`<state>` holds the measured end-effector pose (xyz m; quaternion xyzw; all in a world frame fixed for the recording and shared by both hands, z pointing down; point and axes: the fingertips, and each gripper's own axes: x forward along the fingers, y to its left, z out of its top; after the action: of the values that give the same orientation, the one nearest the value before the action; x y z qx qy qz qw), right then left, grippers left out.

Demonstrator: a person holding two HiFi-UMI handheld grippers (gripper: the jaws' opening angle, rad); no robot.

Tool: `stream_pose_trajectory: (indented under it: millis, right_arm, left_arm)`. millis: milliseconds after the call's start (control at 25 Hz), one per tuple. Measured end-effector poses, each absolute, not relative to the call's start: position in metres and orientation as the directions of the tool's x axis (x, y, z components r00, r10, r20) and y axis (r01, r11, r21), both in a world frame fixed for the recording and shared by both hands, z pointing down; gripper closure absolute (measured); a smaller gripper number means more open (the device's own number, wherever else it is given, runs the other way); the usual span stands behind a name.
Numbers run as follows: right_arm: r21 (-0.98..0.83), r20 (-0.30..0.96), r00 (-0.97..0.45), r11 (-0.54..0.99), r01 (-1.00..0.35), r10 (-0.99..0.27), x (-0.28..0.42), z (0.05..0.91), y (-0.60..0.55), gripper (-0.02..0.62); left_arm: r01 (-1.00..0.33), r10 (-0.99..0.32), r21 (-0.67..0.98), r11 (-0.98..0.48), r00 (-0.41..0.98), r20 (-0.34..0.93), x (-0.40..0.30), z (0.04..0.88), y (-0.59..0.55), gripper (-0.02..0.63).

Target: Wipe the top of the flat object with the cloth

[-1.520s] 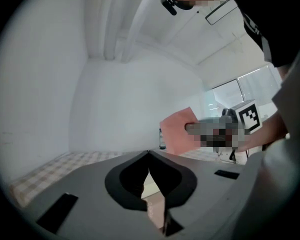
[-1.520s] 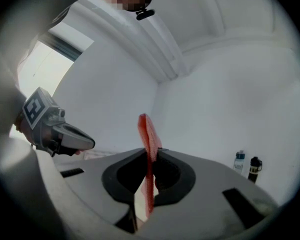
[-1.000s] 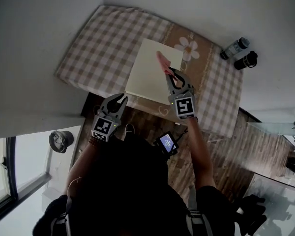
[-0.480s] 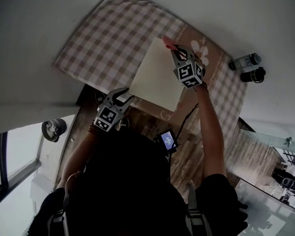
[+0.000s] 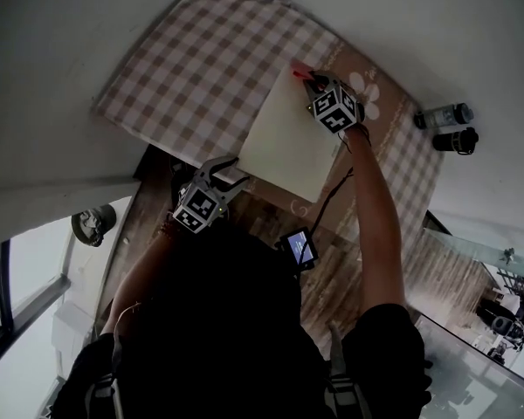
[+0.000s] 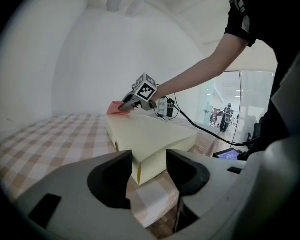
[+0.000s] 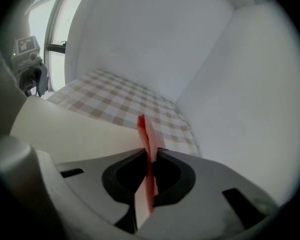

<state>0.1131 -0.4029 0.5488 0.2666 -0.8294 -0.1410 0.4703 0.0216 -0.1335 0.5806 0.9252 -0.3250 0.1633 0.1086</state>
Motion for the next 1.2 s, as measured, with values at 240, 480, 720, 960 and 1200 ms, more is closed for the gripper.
stream_pose_trajectory:
  millis: [240, 480, 720, 960, 1200]
  right_arm:
    - [0.445, 0.763, -0.394, 0.859, -0.254, -0.512, 0.11, 0.576, -0.387, 0.577]
    - [0.311, 0.77, -0.428, 0.863, -0.398, -0.474, 0.109, 0.582, -0.385, 0.577]
    - [0.291, 0.78, -0.432, 0.873, -0.392, -0.454, 0.114, 0.587, -0.38, 0.577]
    - [0.288, 0.805, -0.404, 0.882, -0.374, -0.434, 0.103, 0.589, -0.363, 0.577]
    - [0.239, 0.805, -0.426, 0.883, -0.404, -0.413, 0.105, 0.589, -0.353, 0.578]
  left_arm:
    - [-0.647, -0.573, 0.101, -0.756, 0.729, 0.374, 0.024, 0.582, -0.138, 0.379]
    - [-0.658, -0.579, 0.115, -0.744, 0.721, 0.38, 0.022, 0.587, -0.135, 0.379]
    - [-0.655, -0.574, 0.113, -0.748, 0.722, 0.387, 0.029, 0.589, -0.137, 0.379]
    - [-0.658, -0.58, 0.106, -0.746, 0.72, 0.381, 0.02, 0.585, -0.135, 0.379]
    - [-0.653, -0.572, 0.113, -0.749, 0.723, 0.388, 0.024, 0.581, -0.145, 0.379]
